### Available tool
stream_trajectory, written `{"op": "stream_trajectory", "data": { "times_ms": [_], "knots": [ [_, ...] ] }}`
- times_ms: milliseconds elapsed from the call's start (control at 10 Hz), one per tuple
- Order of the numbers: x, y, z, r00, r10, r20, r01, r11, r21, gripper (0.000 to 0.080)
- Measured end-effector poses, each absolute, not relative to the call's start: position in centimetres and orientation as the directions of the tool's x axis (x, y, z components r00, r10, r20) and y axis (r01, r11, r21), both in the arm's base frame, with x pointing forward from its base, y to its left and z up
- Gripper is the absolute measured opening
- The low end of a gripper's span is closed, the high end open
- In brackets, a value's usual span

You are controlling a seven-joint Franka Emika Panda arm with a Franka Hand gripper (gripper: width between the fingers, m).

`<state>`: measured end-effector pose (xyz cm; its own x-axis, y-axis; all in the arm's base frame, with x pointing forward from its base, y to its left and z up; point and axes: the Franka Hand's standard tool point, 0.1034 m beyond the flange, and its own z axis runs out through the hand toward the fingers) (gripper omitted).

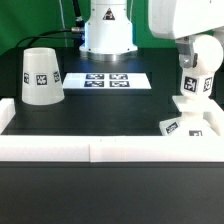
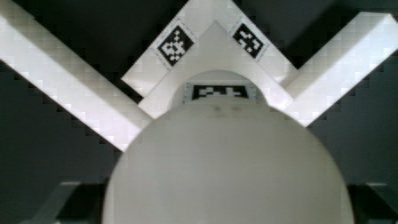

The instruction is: Assemble lamp

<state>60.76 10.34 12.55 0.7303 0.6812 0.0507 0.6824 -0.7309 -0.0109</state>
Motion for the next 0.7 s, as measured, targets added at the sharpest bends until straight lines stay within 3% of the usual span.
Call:
{"op": "stream_trajectory", "data": {
  "times_ms": [300,700],
  "knots": [
    [60.90,9.99,12.49,0.911,0.405,0.070,0.409,-0.912,-0.041,0.0577],
    [61.12,9.68,12.51,0.995,0.070,0.066,0.074,-0.995,-0.060,0.0579]
  ]
}}
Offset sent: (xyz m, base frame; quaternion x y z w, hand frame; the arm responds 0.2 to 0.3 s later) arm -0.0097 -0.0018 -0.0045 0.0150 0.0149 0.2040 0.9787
